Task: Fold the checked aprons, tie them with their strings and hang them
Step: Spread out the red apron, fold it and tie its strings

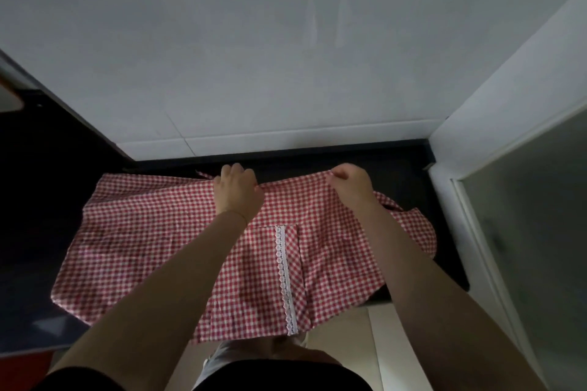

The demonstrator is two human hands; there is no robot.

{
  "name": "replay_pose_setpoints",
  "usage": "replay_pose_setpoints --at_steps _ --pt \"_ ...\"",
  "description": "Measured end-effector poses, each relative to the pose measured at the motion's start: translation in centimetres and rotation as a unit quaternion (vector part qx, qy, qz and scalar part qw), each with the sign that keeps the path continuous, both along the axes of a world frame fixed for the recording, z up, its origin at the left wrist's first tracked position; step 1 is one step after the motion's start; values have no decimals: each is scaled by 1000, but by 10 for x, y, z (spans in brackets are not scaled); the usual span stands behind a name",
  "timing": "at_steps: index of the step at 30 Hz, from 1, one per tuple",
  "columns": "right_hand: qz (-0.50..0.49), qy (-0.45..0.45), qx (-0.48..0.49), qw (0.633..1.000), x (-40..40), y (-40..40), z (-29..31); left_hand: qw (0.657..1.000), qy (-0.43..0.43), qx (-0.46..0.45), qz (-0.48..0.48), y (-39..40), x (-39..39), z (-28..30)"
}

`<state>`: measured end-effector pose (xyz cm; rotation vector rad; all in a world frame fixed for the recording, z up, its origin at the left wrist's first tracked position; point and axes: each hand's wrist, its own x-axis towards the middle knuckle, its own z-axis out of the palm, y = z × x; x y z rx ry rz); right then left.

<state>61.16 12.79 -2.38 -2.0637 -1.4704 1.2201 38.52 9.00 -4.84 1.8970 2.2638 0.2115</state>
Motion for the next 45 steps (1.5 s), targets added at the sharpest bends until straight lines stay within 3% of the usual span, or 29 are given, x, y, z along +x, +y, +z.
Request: replay_pose_setpoints --at_steps 2,5,8,11,14,17,20,22,25,27,29,32,34,35,37,38,39,40,41,43,45 --pt "-32 79 33 996 0 5 14 999 -19 13 -24 9 -4 6" --pt "-57 103 99 988 0 18 37 993 8 -104 -51 16 -11 13" --pt "-119 11 171 978 12 29 49 982 37 -185 -18 11 -23 8" --pt "-155 -178 268 934 26 25 49 976 71 -206 20 3 -34 6" --pt "-42 -330 340 880 23 16 36 981 92 -171 14 -4 -42 11" --pt "211 -313 288 880 -2 4 23 996 56 -71 -23 -8 -43 17" --pt "394 -314 189 843 -34 -5 14 997 25 34 -70 -13 -43 30" --pt "410 -332 164 834 -46 -9 14 994 22 38 -101 -18 -46 44" --pt "355 -333 203 850 -48 -12 25 979 113 -91 -141 -29 -58 60" --pt "339 -330 254 844 -45 -11 32 963 175 -168 -113 -40 -65 66" --pt "326 -321 353 816 -42 -9 38 966 198 -155 -56 -52 -69 71" --pt "333 -343 395 785 -35 -7 40 976 189 -106 -30 -59 -68 76" --pt "396 -392 316 767 -33 -9 49 970 205 -128 -34 -53 -69 79" --pt "431 -421 209 770 -35 -12 56 962 212 -166 -39 -54 -69 87" --pt "452 -427 -136 771 -38 -14 64 906 225 -347 -95 -53 -67 102" --pt "442 -391 -327 739 -40 -18 66 854 196 -469 -111 -56 -66 111" --pt "431 -339 -450 705 -42 -20 63 807 128 -568 -102 -57 -64 119" --pt "423 -292 -493 702 -43 -20 57 783 40 -616 -82 -58 -65 123" --pt "419 -267 -472 728 -44 -23 53 792 -26 -606 -69 -59 -69 117" --pt "435 -260 -326 798 -49 -33 39 868 -32 -488 -82 -66 -70 97" --pt "466 -258 -200 822 -56 -49 22 920 -8 -377 -109 -77 -68 58"
